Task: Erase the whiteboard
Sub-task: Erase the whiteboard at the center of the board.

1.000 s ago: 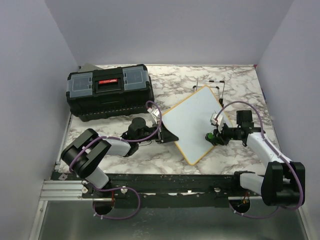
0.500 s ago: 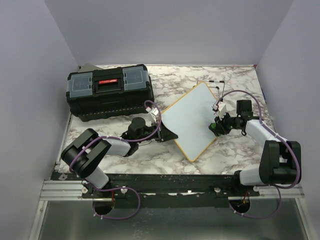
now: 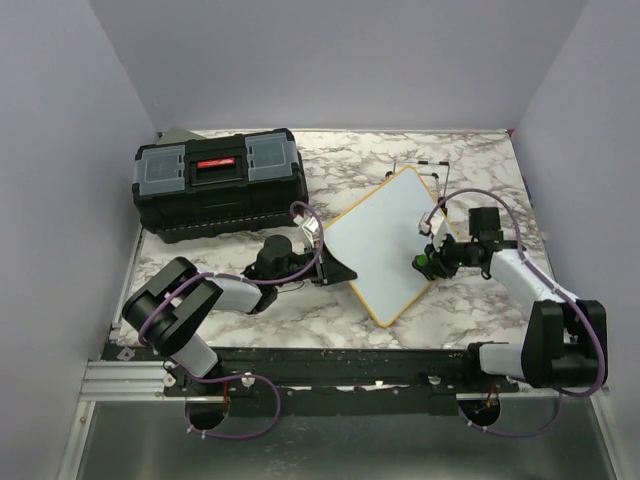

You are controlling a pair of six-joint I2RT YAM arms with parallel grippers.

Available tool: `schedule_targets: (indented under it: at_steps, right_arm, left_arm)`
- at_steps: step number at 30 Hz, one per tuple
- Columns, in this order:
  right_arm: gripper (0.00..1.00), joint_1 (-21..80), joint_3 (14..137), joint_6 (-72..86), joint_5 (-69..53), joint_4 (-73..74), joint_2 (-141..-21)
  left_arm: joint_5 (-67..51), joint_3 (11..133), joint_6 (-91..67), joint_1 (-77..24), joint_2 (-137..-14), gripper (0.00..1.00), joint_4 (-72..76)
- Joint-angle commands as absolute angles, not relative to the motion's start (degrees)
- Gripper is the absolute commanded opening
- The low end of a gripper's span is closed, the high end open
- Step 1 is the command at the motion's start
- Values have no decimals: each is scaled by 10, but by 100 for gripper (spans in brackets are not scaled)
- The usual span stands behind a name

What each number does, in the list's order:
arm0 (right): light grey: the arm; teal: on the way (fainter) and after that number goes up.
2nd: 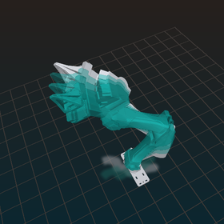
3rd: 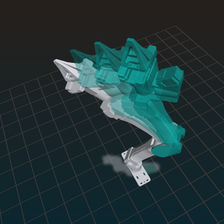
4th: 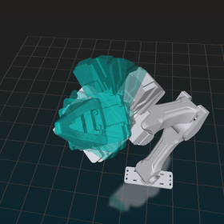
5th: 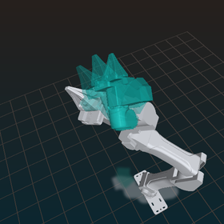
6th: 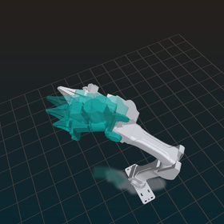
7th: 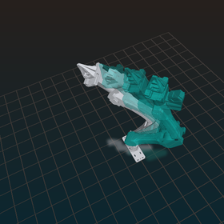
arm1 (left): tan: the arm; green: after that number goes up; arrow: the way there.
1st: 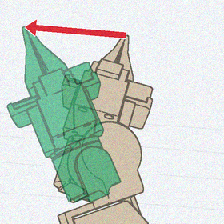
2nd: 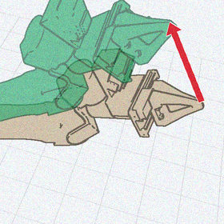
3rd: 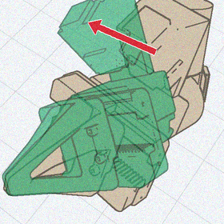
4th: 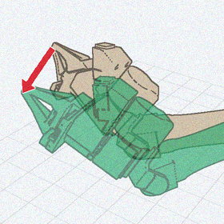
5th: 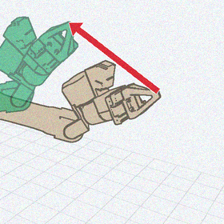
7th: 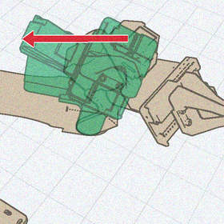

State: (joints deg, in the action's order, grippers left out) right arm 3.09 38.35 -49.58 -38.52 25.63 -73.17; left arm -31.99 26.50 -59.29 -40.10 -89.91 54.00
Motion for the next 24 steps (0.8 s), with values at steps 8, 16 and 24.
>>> schedule_targets:
  at_steps: [8, 16, 24]
  right_arm:
    - [1, -44, 478, -407, -347, 193, -839]
    - [1, 12, 438, -598, -473, 378, -789]
    - [1, -39, 443, -509, -391, 300, -822]
  left_arm:
    - [-357, 275, -591, -407, -884, 0, 629]
    - [-358, 281, -598, -410, -899, 0, 642]
    - [-360, 275, -597, -411, -897, 0, 643]
